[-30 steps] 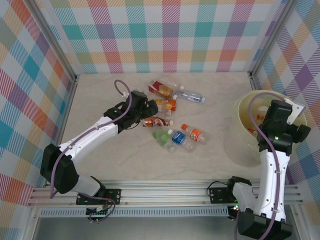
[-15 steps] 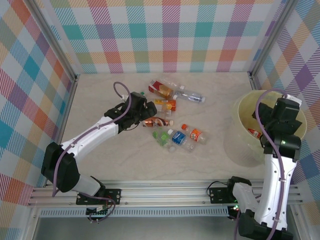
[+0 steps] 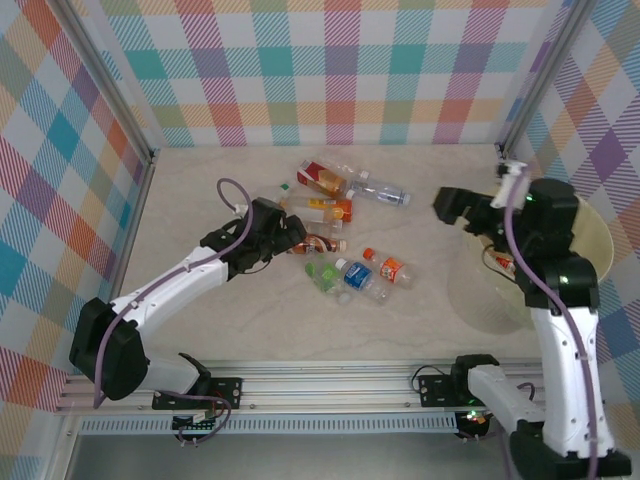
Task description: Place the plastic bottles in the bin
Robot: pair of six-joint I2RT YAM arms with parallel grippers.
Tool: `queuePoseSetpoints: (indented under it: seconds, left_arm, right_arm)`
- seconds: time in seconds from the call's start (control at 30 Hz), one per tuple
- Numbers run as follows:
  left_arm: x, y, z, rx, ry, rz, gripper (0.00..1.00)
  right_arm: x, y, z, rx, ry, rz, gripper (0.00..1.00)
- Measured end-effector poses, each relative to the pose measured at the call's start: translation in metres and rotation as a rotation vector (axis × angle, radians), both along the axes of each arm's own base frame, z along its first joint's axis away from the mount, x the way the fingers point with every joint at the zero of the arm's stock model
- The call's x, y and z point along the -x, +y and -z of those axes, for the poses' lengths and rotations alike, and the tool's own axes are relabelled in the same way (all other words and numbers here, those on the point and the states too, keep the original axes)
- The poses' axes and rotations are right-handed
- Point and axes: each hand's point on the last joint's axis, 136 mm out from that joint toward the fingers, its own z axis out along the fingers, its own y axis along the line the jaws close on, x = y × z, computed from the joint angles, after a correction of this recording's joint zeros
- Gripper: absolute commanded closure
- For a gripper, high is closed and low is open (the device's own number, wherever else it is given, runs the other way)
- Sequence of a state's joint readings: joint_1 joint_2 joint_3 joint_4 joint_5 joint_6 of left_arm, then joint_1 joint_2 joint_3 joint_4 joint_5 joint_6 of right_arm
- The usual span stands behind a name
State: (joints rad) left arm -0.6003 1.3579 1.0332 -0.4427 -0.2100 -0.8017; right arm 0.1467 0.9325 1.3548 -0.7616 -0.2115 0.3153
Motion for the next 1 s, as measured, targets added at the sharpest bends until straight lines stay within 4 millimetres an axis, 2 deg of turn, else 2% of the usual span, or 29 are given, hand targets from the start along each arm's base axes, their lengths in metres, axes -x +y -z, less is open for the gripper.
queuePoseSetpoints:
  seconds: [0.1, 0.17, 0.23, 0.3, 0.37, 0.53, 0.77, 0.87, 1.0]
  left_arm:
    - [0.002, 0.002, 0.005, 0.002, 0.012, -0.010, 0.00]
    - [0.004, 0.003, 0.007, 0.003, 0.018, -0.016, 0.00]
    - [0.007, 0.005, 0.008, 0.006, 0.019, -0.019, 0.00]
    - [0.009, 0.007, 0.008, 0.009, 0.018, -0.023, 0.00]
    - [0.012, 0.009, 0.008, 0.013, 0.014, -0.024, 0.00]
    - [0.016, 0.013, 0.008, 0.018, 0.012, -0.035, 0.00]
    - [0.018, 0.016, 0.007, 0.021, 0.007, -0.045, 0.00]
    - [0.019, 0.016, 0.008, 0.022, 0.011, -0.048, 0.00]
    - [0.020, 0.016, 0.009, 0.029, 0.014, -0.055, 0.00]
  right_arm:
    - [-0.005, 0.050, 0.012, 0.050, 0.035, -0.175, 0.00]
    - [-0.013, 0.080, 0.033, 0.118, 0.080, -0.262, 0.00]
    - [-0.021, 0.100, 0.060, 0.202, 0.134, -0.306, 0.00]
    - [-0.029, 0.108, 0.088, 0.279, 0.198, -0.314, 0.00]
    - [-0.040, 0.105, 0.116, 0.359, 0.266, -0.291, 0.00]
    - [-0.048, 0.090, 0.165, 0.507, 0.374, -0.251, 0.00]
    - [-0.054, 0.064, 0.241, 0.746, 0.592, -0.238, 0.13]
    - [-0.053, 0.056, 0.262, 0.801, 0.662, -0.253, 0.14]
    - [-0.052, 0.053, 0.274, 0.827, 0.699, -0.278, 0.16]
